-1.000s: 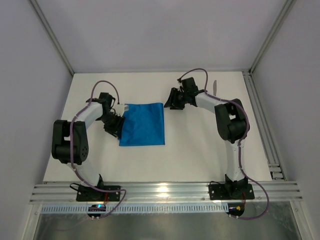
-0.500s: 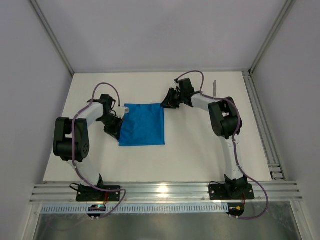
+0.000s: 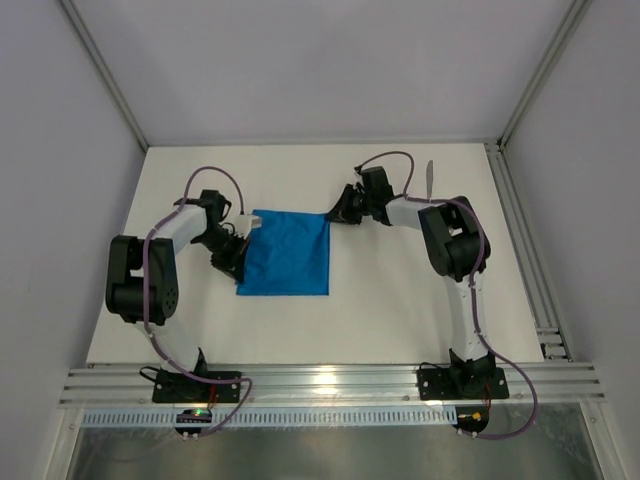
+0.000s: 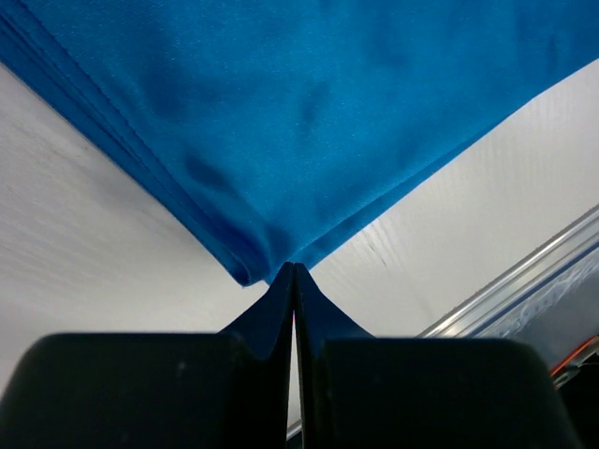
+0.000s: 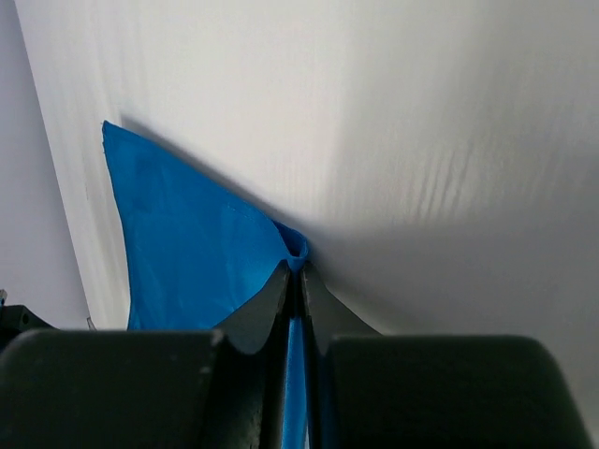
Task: Fold the napkin into a case and place the utensils inside
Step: Rotate the rectangle-folded napkin at the center of the board.
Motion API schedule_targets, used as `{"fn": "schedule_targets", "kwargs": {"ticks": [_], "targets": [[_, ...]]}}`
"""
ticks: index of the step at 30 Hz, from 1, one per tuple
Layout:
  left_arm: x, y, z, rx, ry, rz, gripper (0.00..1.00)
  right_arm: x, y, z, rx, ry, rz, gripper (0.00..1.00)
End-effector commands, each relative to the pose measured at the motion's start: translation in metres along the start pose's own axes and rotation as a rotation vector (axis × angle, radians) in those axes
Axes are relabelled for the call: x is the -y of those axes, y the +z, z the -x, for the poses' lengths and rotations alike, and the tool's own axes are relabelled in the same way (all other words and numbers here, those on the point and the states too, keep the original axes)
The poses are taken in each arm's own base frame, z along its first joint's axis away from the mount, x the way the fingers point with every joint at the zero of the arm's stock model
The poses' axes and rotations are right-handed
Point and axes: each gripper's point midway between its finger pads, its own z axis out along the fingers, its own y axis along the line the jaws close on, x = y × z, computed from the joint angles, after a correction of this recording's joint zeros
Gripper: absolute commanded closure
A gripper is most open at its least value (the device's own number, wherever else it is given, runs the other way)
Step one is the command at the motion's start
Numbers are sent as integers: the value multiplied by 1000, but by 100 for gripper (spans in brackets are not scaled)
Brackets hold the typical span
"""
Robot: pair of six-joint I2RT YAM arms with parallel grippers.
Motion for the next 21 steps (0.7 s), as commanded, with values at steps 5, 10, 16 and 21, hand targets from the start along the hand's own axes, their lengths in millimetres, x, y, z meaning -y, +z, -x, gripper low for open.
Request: {"fn": "schedule_targets", "kwargs": {"ticks": [5, 10, 16, 21], "targets": [[31, -28, 5, 60, 75, -101, 100, -20, -40, 16, 160, -3, -4, 93], [25, -24, -10, 3, 73, -72, 100, -6, -54, 4, 178, 14, -47, 93], [19, -29, -2, 52, 66, -13, 82, 9, -73, -14, 198, 52, -94, 95], [9, -32, 9, 85, 31, 50, 71, 38, -111, -45, 264, 124, -202, 96]]}}
